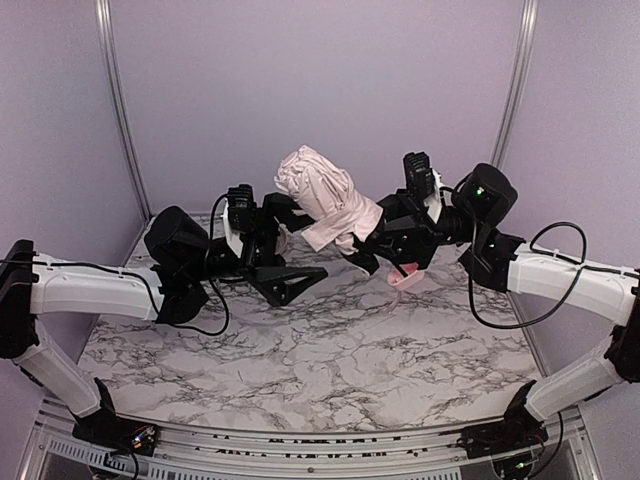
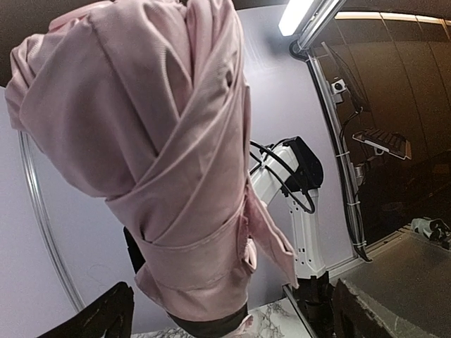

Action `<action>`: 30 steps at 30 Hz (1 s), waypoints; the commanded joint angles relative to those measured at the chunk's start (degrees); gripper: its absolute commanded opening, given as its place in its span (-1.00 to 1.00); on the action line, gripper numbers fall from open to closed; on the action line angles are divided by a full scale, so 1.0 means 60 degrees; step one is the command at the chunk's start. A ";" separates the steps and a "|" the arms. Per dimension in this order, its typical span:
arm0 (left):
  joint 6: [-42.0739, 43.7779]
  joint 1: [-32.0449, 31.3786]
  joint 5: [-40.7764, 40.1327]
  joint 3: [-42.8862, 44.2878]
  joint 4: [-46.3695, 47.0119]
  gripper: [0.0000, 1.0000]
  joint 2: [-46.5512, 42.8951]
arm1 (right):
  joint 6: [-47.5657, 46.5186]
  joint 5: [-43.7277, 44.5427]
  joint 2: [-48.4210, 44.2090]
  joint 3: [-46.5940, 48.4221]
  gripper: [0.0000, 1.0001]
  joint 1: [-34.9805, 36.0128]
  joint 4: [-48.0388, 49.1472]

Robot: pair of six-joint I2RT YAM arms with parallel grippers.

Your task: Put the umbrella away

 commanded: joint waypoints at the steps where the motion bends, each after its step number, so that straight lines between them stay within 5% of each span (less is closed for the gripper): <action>1: 0.0232 -0.0063 -0.0789 0.0301 -0.0522 0.98 -0.0469 | -0.0209 0.0034 -0.0112 0.0522 -1.00 0.0060 0.0049; 10: -0.0942 0.0107 0.0424 0.1409 0.1398 0.96 0.0595 | -0.0146 -0.0075 -0.0120 0.0548 -1.00 0.0060 0.0013; 16: -0.1210 0.0163 0.0990 0.1916 0.1429 0.44 0.1137 | -0.0236 -0.0028 -0.0248 0.0507 -1.00 0.0060 -0.0086; 22: -0.1335 0.0160 0.1046 0.2062 0.1643 -0.46 0.1229 | -0.0182 -0.0130 -0.0149 0.0573 -1.00 0.0060 -0.0066; 26: -0.1492 0.0159 0.1057 0.1960 0.1715 -0.64 0.1191 | -0.0400 -0.0086 -0.0132 0.0554 -1.00 0.0060 -0.0357; 27: -0.1510 0.0159 0.0997 0.1883 0.1716 -0.64 0.1157 | -0.0515 -0.0034 -0.0132 0.0556 -0.97 0.0060 -0.0515; 30: -0.1401 0.0173 0.0707 0.1540 0.1477 -0.67 0.0906 | -0.1118 0.0238 -0.0165 0.0587 -0.35 0.0014 -0.1594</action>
